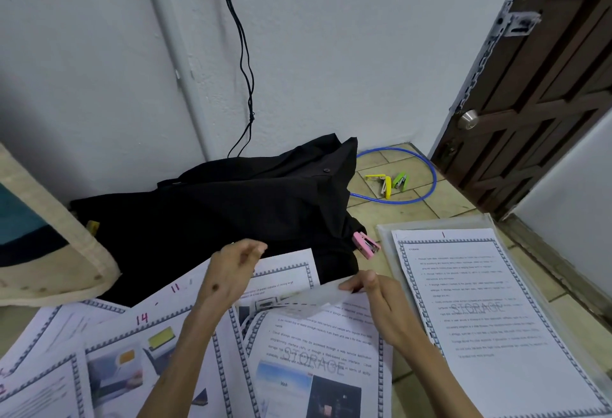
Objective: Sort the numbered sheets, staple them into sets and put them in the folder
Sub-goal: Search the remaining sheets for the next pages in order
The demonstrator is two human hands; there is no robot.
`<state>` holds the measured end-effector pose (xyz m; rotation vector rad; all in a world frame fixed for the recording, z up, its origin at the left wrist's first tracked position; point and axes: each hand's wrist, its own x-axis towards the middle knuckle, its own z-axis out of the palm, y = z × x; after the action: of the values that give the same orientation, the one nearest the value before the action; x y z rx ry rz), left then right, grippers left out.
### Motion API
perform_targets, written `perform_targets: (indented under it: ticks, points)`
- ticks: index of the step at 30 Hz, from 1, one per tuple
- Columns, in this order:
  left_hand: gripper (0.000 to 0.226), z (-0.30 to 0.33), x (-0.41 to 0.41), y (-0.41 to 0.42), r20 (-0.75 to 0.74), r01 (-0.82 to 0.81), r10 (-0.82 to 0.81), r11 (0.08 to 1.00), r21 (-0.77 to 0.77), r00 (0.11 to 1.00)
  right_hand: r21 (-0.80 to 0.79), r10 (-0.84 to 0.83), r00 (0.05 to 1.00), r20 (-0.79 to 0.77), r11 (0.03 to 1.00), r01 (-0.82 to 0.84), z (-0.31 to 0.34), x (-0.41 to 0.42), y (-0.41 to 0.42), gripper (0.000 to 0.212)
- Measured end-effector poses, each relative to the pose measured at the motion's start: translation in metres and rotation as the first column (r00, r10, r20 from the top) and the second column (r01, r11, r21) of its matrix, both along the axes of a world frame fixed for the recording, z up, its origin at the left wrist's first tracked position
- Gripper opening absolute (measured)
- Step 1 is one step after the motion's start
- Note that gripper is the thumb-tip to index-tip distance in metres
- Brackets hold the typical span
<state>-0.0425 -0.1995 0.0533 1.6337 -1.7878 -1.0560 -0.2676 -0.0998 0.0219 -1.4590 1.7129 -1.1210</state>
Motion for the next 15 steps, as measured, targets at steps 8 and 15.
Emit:
perform_targets:
  ticks: [8, 15]
  points:
    - [0.025, -0.003, 0.021, -0.015, 0.275, 0.039, -0.012, 0.995, -0.091, 0.961, -0.118, -0.058, 0.989, -0.139, 0.992, 0.042, -0.004, 0.002, -0.006, 0.063]
    - [0.025, -0.007, 0.038, -0.022, 0.304, -0.031, 0.047, 0.998, -0.058, 0.952, -0.077, 0.08, 0.957, -0.278, 0.992, -0.105, -0.003, 0.005, -0.007, 0.071]
